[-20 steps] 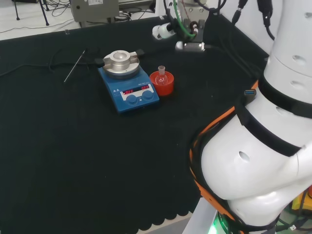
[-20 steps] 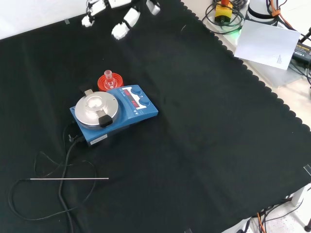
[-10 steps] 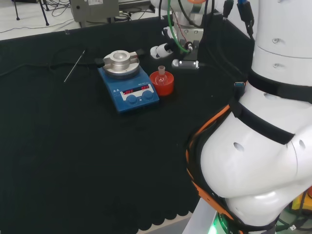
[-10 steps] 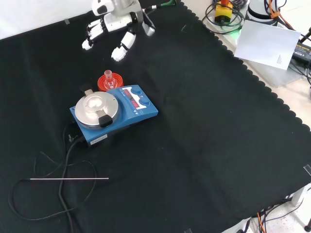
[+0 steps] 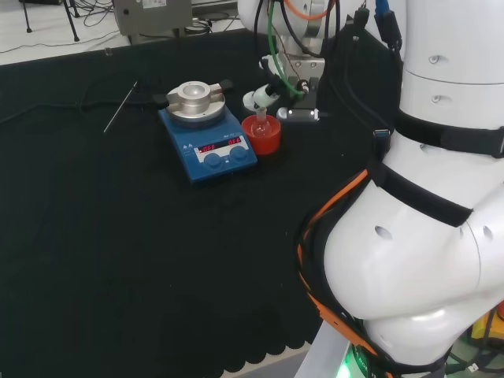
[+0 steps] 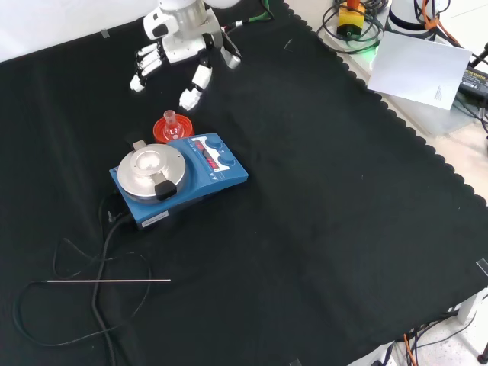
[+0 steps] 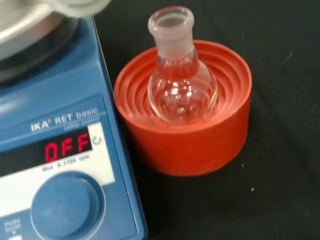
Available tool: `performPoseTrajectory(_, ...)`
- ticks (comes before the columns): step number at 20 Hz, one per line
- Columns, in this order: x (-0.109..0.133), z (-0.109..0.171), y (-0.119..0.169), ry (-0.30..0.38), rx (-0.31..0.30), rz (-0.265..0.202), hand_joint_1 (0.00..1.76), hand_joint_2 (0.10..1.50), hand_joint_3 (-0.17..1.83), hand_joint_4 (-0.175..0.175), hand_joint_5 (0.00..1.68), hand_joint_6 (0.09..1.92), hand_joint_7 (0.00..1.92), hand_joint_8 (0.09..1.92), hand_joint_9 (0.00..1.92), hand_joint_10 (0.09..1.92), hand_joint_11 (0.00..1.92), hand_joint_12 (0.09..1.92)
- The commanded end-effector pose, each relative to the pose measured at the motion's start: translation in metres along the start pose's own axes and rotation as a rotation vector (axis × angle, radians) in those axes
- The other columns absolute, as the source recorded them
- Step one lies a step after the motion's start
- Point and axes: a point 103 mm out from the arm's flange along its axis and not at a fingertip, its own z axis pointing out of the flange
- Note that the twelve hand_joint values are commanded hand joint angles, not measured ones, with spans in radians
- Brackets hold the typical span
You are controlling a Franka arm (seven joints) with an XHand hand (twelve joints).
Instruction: Pick up the round-bottom flask.
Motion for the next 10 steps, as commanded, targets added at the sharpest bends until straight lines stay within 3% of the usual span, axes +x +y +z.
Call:
performPoseTrajectory(1, -0.002, 0.019, 0.004, 0.002, 0.026, 0.004, 0.75, 0.74, 0.42, -0.031, 0.60, 0.13, 0.10, 0.59, 0.28, 0.71, 0.00, 1.27)
performPoseTrajectory(7, -0.011, 0.034, 0.007, 0.029, 0.037, 0.027, 0.75, 0.71, 0.49, -0.030, 0.66, 0.18, 0.11, 0.59, 0.29, 0.70, 0.00, 1.28)
performPoseTrajectory(10, -0.016, 0.040, 0.008, 0.079, 0.035, 0.052, 0.76, 0.69, 0.53, -0.032, 0.71, 0.35, 0.12, 0.59, 0.30, 0.70, 0.00, 1.29)
